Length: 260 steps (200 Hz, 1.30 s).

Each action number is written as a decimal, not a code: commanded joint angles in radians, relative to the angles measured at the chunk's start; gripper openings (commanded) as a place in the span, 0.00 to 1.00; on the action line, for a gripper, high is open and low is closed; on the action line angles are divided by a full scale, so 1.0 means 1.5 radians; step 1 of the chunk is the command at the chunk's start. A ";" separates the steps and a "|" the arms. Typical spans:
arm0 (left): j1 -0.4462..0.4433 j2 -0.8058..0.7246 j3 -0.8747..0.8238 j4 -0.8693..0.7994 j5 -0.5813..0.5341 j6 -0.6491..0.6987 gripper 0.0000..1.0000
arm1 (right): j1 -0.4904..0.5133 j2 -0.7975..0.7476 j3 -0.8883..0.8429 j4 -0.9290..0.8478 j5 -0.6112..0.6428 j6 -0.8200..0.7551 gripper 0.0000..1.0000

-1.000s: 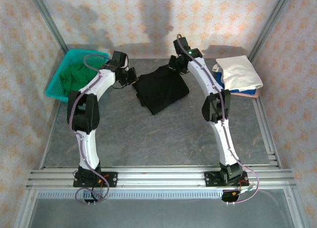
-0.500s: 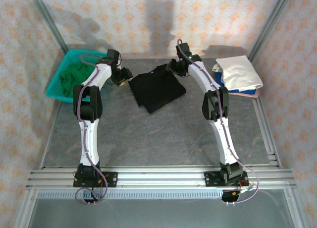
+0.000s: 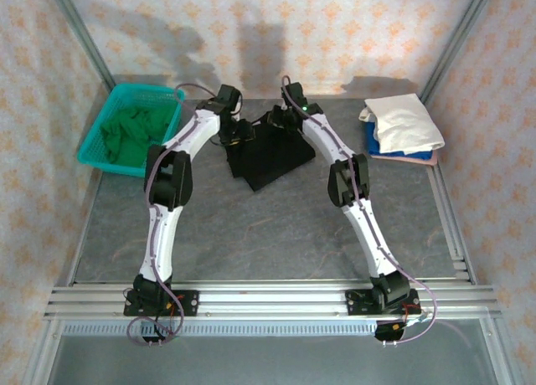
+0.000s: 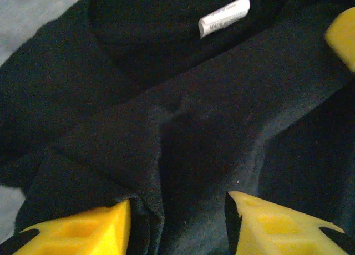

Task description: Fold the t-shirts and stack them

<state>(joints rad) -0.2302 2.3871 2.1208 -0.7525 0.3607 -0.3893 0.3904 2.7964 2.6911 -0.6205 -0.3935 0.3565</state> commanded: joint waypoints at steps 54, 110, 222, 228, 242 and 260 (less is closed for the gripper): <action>0.028 0.110 0.090 -0.077 -0.094 0.056 0.45 | -0.042 -0.004 0.019 0.074 0.007 0.065 0.58; -0.041 -0.048 -0.223 0.053 -0.040 0.002 0.36 | -0.037 -0.222 -0.160 -0.088 0.054 -0.011 0.61; -0.128 -0.394 -0.544 0.174 -0.003 -0.160 0.51 | 0.028 -0.574 -0.831 0.086 0.073 -0.034 0.40; -0.121 -0.403 -0.538 0.165 -0.006 -0.155 0.51 | 0.029 -0.571 -0.834 0.085 0.070 -0.036 0.40; -0.097 -0.423 -0.542 0.166 0.006 -0.151 0.52 | 0.029 -0.562 -0.838 0.081 0.076 -0.039 0.41; -0.066 -0.453 -0.562 0.168 0.003 -0.146 0.52 | 0.037 -0.547 -0.836 0.083 0.072 -0.042 0.41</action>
<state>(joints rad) -0.3824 1.7767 1.2827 -0.4606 0.3847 -0.6285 0.4427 1.9469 1.4387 -0.5289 -0.3122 0.3164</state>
